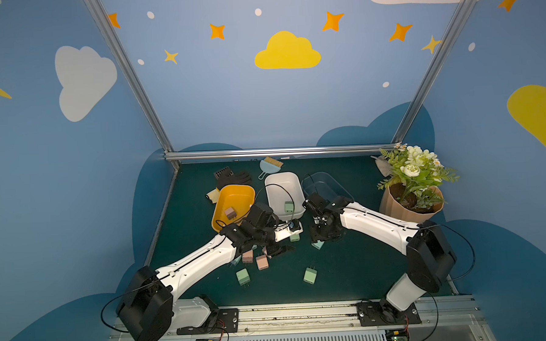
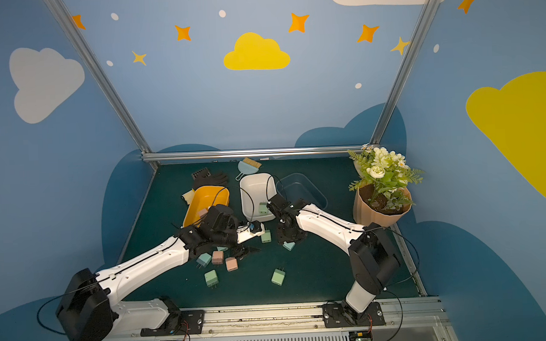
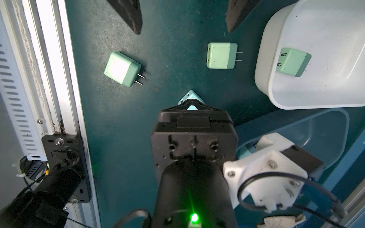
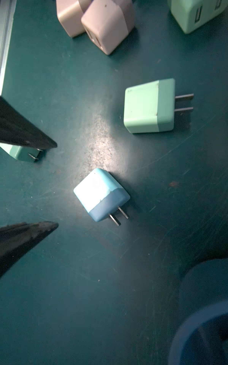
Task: Place the plugs by color into the storage box
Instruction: Pick up the plug from the center of the board.
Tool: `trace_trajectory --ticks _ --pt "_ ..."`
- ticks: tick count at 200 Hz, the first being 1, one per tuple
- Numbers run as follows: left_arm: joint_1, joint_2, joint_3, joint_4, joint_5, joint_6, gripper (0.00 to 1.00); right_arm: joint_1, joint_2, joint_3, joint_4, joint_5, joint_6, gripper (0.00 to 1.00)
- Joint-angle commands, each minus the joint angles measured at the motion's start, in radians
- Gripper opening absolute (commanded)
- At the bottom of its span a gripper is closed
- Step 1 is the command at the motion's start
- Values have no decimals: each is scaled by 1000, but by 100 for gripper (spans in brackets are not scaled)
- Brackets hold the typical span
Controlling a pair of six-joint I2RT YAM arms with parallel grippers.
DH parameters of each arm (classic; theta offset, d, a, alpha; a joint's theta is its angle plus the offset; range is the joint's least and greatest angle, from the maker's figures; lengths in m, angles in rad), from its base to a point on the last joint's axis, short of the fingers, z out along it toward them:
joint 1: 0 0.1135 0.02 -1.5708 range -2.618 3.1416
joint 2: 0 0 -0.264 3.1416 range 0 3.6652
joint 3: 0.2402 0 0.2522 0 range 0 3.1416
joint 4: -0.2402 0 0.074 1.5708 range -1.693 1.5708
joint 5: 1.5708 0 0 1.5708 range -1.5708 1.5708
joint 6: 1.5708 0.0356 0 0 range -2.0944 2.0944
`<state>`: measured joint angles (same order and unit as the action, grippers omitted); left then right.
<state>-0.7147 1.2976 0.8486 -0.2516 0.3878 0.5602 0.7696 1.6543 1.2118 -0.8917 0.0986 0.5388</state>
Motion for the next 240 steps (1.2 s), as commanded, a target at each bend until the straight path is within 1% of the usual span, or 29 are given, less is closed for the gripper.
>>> trace_trajectory --ticks 1,28,59,94,157,192,240 --pt "-11 -17 -2 -20 45 28 69 -12 27 -6 6 31 1 62" --pt "-26 -11 -2 -19 64 26 69 -23 60 -6 19 32 5 61" --pt "-27 -11 4 -10 52 17 69 -28 97 2 46 8 -7 62" --pt "-28 -17 -3 4 39 14 69 -29 140 12 47 15 -7 62" --pt "-29 7 7 3 45 3 69 -30 180 3 75 -18 -6 62" --pt "-29 20 14 2 52 -2 69 -30 191 8 80 -15 -11 61" --pt "-29 38 33 -12 65 -9 69 -32 210 16 97 -11 -15 58"
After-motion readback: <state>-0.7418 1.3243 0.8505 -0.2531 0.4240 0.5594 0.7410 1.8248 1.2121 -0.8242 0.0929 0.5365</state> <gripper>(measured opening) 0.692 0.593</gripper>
